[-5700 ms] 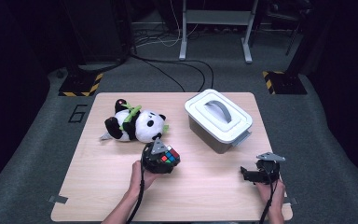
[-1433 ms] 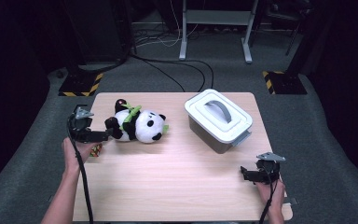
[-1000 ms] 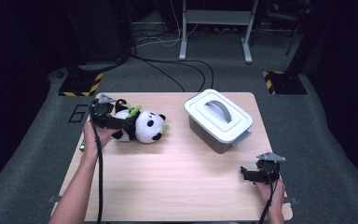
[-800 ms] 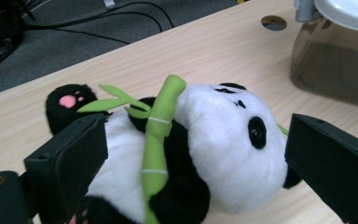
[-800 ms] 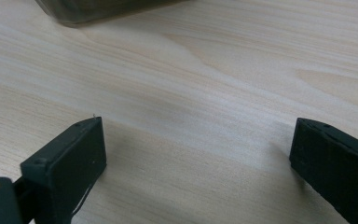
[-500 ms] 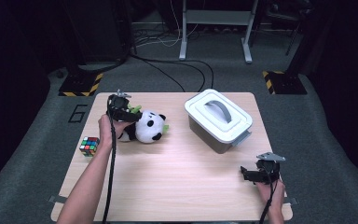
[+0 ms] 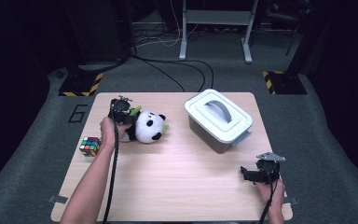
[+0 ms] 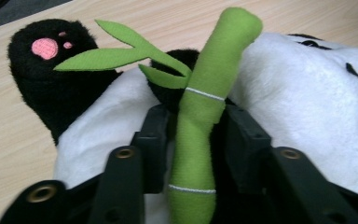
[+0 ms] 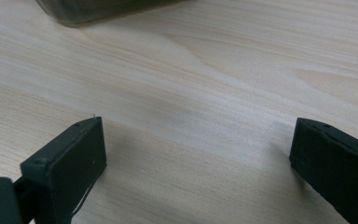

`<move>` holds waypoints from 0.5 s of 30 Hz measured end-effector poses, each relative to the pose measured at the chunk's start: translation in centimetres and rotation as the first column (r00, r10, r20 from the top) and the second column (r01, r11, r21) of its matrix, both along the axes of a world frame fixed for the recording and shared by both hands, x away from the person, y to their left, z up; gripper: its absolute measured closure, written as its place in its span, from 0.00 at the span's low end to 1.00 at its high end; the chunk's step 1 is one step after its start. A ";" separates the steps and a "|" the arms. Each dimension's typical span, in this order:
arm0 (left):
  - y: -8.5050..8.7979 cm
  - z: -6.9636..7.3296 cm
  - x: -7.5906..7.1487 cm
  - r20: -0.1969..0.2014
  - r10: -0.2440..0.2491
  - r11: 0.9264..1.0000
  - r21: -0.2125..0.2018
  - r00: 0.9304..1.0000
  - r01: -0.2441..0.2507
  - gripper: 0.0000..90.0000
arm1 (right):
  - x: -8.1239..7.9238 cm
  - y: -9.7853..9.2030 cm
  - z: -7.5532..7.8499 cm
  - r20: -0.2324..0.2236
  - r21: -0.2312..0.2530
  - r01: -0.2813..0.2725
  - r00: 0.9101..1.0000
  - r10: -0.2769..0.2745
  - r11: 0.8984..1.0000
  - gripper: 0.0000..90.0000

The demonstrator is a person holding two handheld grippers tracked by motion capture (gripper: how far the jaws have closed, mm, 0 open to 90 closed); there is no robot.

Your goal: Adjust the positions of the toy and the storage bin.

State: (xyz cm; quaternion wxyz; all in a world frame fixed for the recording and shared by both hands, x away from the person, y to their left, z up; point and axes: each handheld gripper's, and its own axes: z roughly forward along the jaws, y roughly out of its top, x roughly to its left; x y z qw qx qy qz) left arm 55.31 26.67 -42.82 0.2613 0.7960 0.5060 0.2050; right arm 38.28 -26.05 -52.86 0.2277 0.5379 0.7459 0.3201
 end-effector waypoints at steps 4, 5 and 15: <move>0.2 -0.3 -0.5 0.033 -0.011 1.000 -0.004 0.999 0.011 0.83 | 0.0 0.0 0.0 0.000 0.000 0.000 1.000 0.000 1.000 0.03; 0.3 -0.3 -0.6 0.046 -0.014 1.000 -0.004 0.999 0.015 0.84 | 0.0 0.0 0.0 0.001 0.000 0.000 1.000 0.000 1.000 0.03; 1.0 0.3 -2.2 0.115 -0.066 0.996 -0.051 0.991 0.072 0.85 | 0.0 0.0 0.0 0.001 0.000 0.001 1.000 -0.001 1.000 0.03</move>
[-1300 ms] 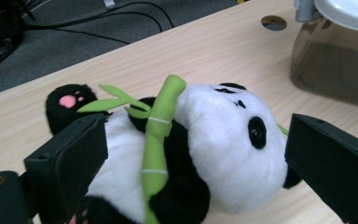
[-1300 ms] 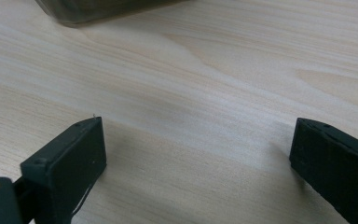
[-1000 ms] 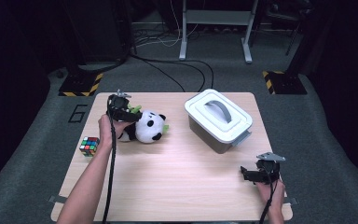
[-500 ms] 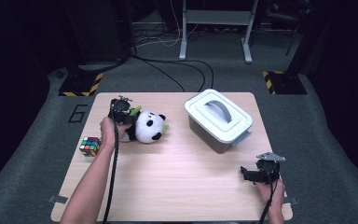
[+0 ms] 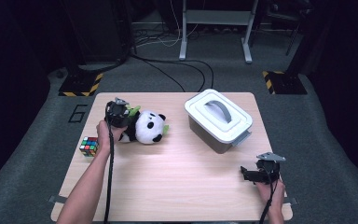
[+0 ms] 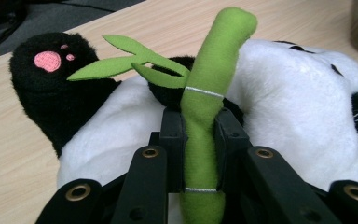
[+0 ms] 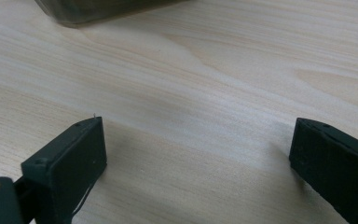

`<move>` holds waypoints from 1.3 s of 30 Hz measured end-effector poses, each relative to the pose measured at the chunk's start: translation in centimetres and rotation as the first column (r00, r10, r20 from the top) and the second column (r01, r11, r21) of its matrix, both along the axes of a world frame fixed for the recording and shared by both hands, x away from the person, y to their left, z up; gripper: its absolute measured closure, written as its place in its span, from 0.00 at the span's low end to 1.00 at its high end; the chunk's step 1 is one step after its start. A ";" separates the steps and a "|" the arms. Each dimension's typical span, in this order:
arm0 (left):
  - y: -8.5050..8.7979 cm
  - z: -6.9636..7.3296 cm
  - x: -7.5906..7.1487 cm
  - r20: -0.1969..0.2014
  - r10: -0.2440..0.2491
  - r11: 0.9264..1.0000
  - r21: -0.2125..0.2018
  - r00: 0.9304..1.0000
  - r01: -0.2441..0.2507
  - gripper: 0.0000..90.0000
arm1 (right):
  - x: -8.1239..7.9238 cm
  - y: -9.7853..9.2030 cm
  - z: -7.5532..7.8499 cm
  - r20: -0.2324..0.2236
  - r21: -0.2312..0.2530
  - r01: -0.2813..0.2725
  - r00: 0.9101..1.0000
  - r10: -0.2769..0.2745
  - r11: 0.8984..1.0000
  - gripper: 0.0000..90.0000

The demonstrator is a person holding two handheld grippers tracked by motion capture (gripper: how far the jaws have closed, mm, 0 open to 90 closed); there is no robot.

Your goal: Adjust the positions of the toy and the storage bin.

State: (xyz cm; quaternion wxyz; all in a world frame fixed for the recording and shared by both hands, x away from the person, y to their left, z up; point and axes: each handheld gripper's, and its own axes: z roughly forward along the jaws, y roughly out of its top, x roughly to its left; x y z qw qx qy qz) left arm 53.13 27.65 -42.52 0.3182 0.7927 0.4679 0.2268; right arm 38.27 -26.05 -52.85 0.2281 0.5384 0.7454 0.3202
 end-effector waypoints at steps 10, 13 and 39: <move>0.5 1.4 -2.6 0.055 -0.081 0.996 -0.029 0.995 0.083 0.85 | 0.0 0.0 0.0 0.000 0.000 0.000 1.000 0.000 1.000 0.03; 0.8 1.8 -3.5 0.073 -0.103 0.994 -0.038 0.992 0.106 0.85 | 0.0 0.0 0.0 0.000 0.000 0.000 1.000 0.000 1.000 0.03; 2.6 1.2 -9.9 0.105 -0.265 0.960 -0.066 0.958 0.273 0.85 | 0.0 0.0 0.0 0.000 0.000 0.000 1.000 0.000 1.000 0.03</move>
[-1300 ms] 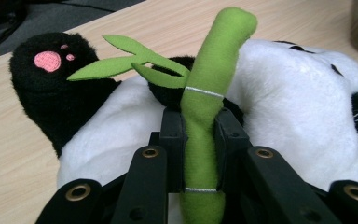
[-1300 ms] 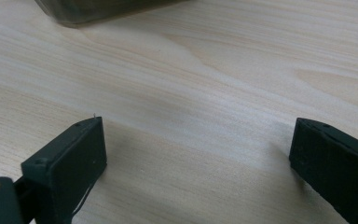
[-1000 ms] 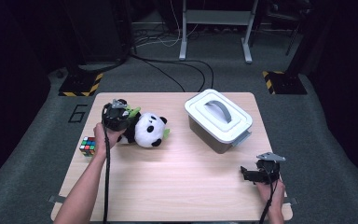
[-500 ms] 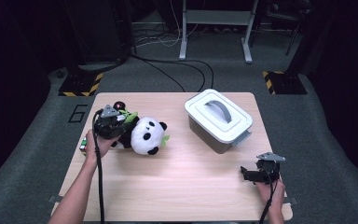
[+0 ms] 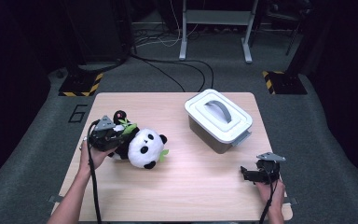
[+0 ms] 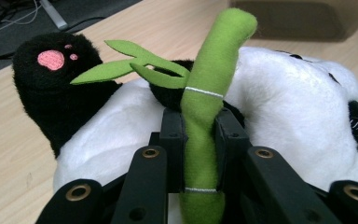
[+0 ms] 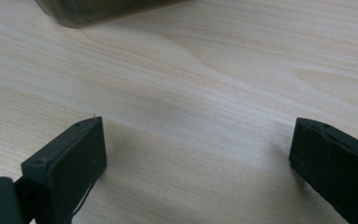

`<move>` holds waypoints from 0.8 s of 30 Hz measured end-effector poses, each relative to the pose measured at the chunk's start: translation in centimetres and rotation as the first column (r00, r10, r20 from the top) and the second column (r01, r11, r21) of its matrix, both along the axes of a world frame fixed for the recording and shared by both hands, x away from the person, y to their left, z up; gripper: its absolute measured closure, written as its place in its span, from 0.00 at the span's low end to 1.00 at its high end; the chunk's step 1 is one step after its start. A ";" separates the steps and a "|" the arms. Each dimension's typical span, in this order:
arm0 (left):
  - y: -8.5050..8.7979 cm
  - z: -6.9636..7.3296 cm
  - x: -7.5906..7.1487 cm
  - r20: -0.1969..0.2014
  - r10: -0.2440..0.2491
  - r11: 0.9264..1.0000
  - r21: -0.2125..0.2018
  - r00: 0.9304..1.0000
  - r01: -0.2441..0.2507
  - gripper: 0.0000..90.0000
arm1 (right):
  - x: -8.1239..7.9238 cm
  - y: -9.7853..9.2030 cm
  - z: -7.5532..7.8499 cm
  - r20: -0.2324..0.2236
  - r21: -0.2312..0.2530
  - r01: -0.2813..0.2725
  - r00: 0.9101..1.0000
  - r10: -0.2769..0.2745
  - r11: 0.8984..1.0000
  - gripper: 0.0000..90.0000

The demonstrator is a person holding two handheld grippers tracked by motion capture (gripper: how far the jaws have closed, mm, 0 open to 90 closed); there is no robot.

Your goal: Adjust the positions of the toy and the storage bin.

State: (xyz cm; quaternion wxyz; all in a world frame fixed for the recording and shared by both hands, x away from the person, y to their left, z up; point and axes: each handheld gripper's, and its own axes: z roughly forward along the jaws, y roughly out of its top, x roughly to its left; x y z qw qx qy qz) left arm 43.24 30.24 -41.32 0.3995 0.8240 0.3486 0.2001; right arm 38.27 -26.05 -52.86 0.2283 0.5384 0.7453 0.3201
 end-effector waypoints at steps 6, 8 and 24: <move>0.5 -0.8 -1.1 -0.027 -0.035 0.999 0.009 0.999 0.035 0.85 | 0.0 0.0 0.0 0.000 0.000 0.000 1.000 0.000 1.000 0.03; 0.7 -1.1 -1.6 -0.026 -0.046 0.999 0.009 0.999 0.046 0.85 | 0.0 0.0 0.0 0.000 0.000 0.000 1.000 0.000 1.000 0.03; 2.2 -1.6 -2.7 -0.068 -0.251 0.967 0.014 0.966 0.253 0.85 | 0.0 0.0 0.0 0.001 0.002 0.005 1.000 -0.005 1.000 0.04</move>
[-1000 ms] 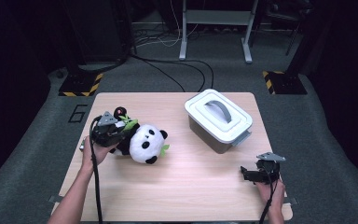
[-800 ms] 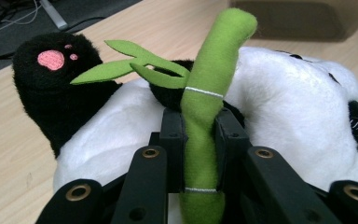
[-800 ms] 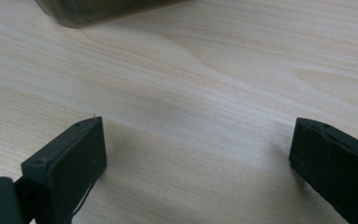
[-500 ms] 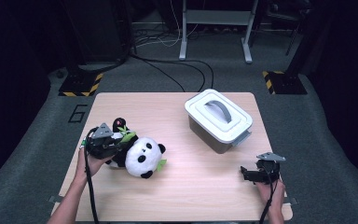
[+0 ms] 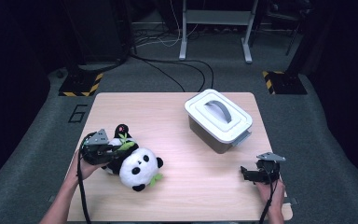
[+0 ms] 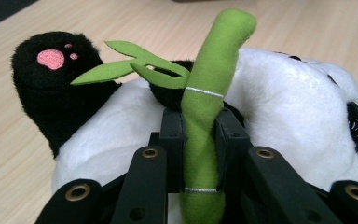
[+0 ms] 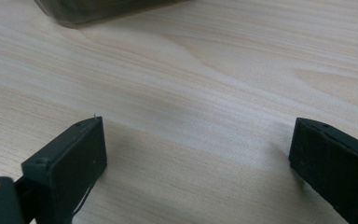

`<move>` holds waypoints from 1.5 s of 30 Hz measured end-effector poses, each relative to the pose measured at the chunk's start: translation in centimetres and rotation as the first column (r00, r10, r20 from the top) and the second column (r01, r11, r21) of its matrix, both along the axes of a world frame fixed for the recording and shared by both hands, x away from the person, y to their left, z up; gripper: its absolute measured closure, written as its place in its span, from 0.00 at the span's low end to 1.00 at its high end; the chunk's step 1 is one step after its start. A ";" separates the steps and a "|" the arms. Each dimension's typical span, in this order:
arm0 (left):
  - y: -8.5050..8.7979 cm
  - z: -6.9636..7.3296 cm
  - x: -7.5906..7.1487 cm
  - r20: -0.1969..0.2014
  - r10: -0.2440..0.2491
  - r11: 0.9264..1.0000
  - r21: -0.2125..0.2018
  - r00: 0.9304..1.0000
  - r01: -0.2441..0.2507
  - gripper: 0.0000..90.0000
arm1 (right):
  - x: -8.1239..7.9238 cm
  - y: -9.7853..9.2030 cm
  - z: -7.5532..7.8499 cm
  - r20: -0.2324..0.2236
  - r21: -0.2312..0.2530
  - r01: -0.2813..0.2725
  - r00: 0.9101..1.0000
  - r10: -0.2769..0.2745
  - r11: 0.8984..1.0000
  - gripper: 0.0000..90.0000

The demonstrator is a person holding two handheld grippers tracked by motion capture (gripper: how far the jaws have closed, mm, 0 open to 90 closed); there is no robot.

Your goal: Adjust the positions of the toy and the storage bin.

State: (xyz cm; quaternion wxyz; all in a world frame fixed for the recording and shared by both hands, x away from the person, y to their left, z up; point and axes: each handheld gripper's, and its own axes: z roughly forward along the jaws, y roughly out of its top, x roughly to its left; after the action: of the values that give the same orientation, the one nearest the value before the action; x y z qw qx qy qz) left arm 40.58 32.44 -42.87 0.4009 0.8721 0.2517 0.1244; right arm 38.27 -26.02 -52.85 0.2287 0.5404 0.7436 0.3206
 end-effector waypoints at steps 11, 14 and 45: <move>0.0 -0.8 -0.5 -0.012 -0.011 1.000 0.002 1.000 0.011 0.80 | 0.0 0.0 0.0 0.000 0.000 0.000 1.000 0.000 1.000 0.04; -0.3 -0.4 -0.9 -0.008 0.026 1.000 -0.012 1.000 -0.027 0.63 | 0.0 0.0 0.0 0.000 -0.001 -0.001 1.000 0.001 1.000 0.04; 7.3 -6.5 -6.7 -0.030 0.482 0.876 0.040 0.876 -0.481 0.01 | 0.0 0.1 0.0 -0.006 -0.010 -0.008 1.000 0.008 1.000 0.01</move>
State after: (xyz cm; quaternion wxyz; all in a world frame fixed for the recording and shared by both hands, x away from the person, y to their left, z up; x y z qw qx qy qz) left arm 33.90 39.75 -49.34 0.3388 0.7906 0.4663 0.2069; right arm 38.28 -25.89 -52.86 0.2279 0.5371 0.7481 0.3162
